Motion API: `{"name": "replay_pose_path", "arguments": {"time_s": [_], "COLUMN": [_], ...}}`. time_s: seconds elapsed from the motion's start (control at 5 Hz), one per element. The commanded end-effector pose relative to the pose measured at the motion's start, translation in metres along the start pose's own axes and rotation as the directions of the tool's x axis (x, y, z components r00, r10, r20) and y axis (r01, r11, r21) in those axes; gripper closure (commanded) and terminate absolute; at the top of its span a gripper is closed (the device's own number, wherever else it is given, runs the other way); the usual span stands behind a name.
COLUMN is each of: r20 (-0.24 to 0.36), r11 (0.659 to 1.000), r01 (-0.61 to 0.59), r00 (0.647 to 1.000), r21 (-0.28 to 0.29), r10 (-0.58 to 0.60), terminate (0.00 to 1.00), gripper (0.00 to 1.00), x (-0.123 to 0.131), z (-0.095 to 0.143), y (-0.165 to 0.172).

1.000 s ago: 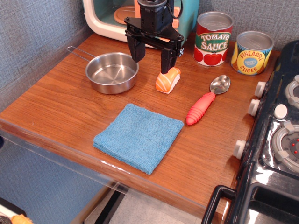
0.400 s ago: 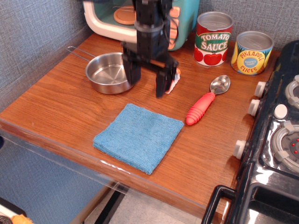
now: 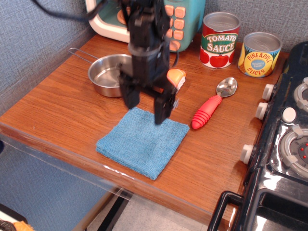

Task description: Move the blue rag backwards so the corner touches the silver pot.

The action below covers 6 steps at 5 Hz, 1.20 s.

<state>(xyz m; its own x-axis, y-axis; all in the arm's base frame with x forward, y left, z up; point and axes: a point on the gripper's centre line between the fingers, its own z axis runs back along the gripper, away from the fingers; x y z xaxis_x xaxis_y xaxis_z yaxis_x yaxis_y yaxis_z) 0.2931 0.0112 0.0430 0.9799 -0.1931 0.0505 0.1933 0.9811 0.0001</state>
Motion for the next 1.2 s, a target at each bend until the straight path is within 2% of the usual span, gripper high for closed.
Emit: {"name": "replay_pose_path", "arguments": {"time_s": [0.0, 0.2, 0.4, 0.8, 1.0], "r20": [-0.016, -0.045, -0.065, -0.006, 0.013], "r11": [0.999, 0.998, 0.998, 0.997, 0.999], "r01": [0.003, 0.013, 0.000, -0.019, 0.003], "r00": [1.000, 0.999, 0.998, 1.000, 1.000], "r21": [0.047, 0.054, 0.062, 0.079, 0.046], "r10": [-0.002, -0.011, 0.004, 0.019, -0.004], "terminate": [0.00, 0.00, 0.00, 0.00, 0.00], "gripper": [0.00, 0.00, 0.00, 0.00, 0.00], "x": [-0.005, -0.016, -0.026, -0.025, -0.027], "z": [-0.025, -0.041, -0.048, -0.033, -0.025], "y": [-0.002, -0.004, 0.004, 0.061, 0.084]}}
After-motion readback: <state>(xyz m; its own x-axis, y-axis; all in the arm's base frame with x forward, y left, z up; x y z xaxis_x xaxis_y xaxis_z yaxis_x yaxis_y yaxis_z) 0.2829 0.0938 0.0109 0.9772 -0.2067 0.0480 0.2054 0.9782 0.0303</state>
